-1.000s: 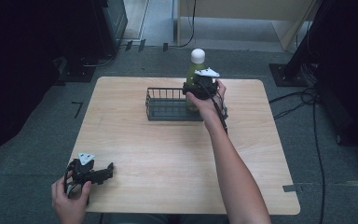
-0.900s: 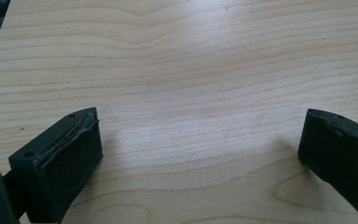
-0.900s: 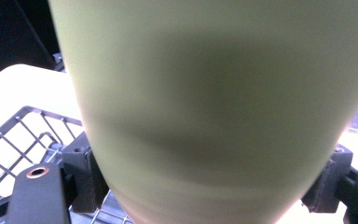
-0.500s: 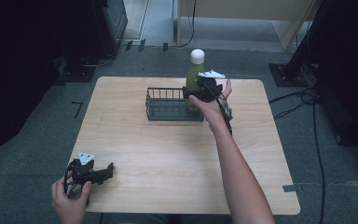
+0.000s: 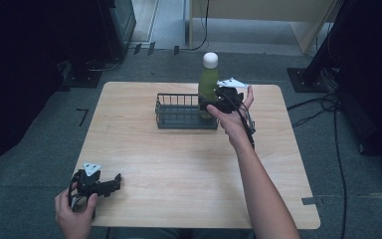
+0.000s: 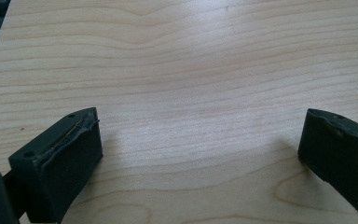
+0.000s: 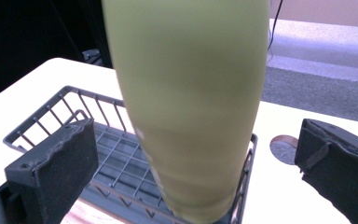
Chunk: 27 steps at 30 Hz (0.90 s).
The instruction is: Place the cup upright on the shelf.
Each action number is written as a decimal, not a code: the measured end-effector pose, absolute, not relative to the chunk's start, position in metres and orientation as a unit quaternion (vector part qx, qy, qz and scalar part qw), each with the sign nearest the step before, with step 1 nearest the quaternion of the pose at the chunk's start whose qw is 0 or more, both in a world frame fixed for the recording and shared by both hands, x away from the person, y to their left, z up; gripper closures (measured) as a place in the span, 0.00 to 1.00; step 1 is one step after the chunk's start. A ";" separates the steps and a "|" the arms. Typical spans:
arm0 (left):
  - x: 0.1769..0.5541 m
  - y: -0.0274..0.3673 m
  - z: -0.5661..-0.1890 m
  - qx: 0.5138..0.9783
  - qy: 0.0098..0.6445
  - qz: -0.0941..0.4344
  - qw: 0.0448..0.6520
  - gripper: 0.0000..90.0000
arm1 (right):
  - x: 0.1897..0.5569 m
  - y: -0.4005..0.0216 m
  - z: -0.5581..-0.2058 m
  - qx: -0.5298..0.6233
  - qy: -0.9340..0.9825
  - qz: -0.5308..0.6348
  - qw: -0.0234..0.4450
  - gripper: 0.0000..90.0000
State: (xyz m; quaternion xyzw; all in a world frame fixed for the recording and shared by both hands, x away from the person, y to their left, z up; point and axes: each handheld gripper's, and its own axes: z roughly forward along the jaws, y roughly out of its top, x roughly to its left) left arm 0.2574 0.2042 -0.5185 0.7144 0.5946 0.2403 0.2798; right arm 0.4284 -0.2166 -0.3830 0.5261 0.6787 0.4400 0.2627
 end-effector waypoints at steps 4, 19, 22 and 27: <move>0.257 0.204 -0.519 0.714 0.595 0.240 0.280 0.00 | 0.418 -0.223 -0.386 0.527 0.679 0.438 0.265 0.00; 0.257 0.204 -0.519 0.714 0.595 0.241 0.280 0.00 | 0.389 -0.247 -0.404 0.529 0.680 0.429 0.272 0.00; 0.257 0.204 -0.519 0.714 0.595 0.240 0.280 0.00 | 0.386 -0.251 -0.405 0.530 0.679 0.429 0.272 0.00; 0.257 0.204 -0.519 0.714 0.595 0.241 0.280 0.00 | 0.377 -0.257 -0.410 0.531 0.678 0.428 0.274 0.00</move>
